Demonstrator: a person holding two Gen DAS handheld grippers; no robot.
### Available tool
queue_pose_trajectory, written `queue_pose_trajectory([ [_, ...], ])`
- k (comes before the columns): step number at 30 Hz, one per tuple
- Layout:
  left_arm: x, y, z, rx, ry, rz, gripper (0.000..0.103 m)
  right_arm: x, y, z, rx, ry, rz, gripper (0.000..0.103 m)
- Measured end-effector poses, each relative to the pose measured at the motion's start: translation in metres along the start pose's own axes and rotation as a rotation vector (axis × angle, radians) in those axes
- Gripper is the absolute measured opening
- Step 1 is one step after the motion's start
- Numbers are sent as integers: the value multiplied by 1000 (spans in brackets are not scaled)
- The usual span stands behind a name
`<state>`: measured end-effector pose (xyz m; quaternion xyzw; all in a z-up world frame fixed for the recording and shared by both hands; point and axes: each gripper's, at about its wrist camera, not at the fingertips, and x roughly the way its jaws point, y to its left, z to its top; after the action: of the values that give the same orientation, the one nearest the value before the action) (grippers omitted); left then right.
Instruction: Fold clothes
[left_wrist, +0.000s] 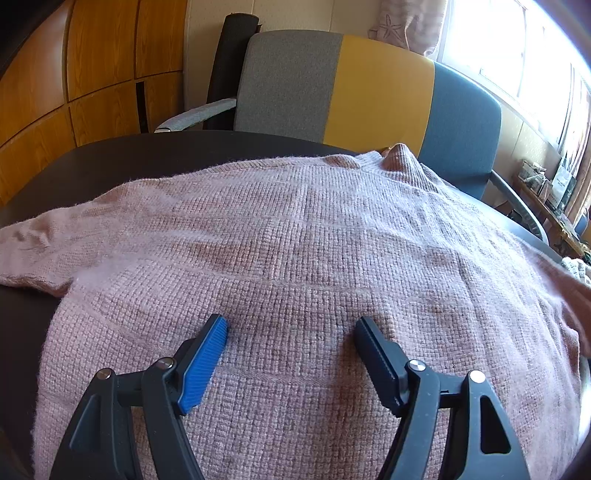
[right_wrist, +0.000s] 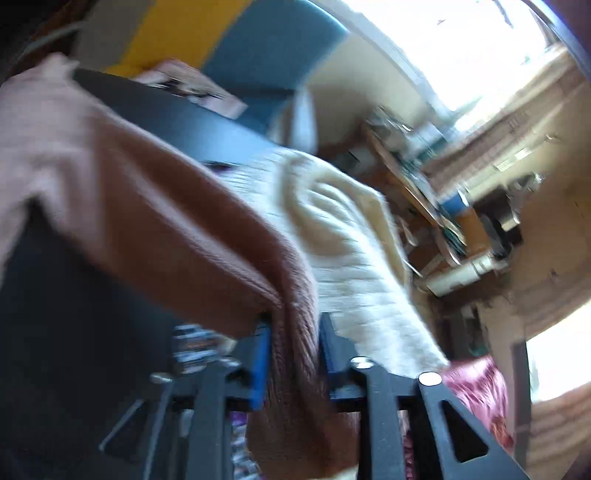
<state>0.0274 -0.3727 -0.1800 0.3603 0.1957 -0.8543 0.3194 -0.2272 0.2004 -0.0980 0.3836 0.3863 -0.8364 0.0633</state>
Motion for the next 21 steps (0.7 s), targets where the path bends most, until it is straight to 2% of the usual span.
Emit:
queue_pose_trajectory([
  [1, 0, 0, 0, 0, 0, 0, 74, 7, -10, 3, 39, 22, -14, 49],
  [3, 0, 2, 1, -1, 1, -2, 74, 19, -29, 9, 140, 48, -6, 49],
  [4, 1, 2, 2, 0, 1, -2, 74, 20, -34, 12, 177, 48, -3, 54],
  [6, 1, 1, 2, 3, 1, 1, 74, 13, -37, 18, 249, 30, 0, 57],
  [7, 1, 1, 1, 4, 1, 2, 74, 6, -36, 20, 287, 8, 28, 58],
  [9, 1, 1, 1, 6, 1, 5, 75, -14, -23, 28, 398, -70, 194, 59],
  [11, 0, 2, 1, 5, 1, 3, 75, -23, 2, 42, 456, -121, 351, 67],
  [14, -1, 2, 1, -2, 2, -8, 75, -43, 73, 75, 475, -173, 582, 68],
  [15, -1, 3, 1, -5, 2, -13, 75, -51, 100, 83, 466, -181, 630, 68],
  [18, -4, 6, 1, -15, 3, -32, 75, -72, 184, 103, 430, -199, 745, 68],
  [21, -9, 9, -3, 2, 14, -47, 75, -81, 248, 110, 386, -192, 761, 66],
])
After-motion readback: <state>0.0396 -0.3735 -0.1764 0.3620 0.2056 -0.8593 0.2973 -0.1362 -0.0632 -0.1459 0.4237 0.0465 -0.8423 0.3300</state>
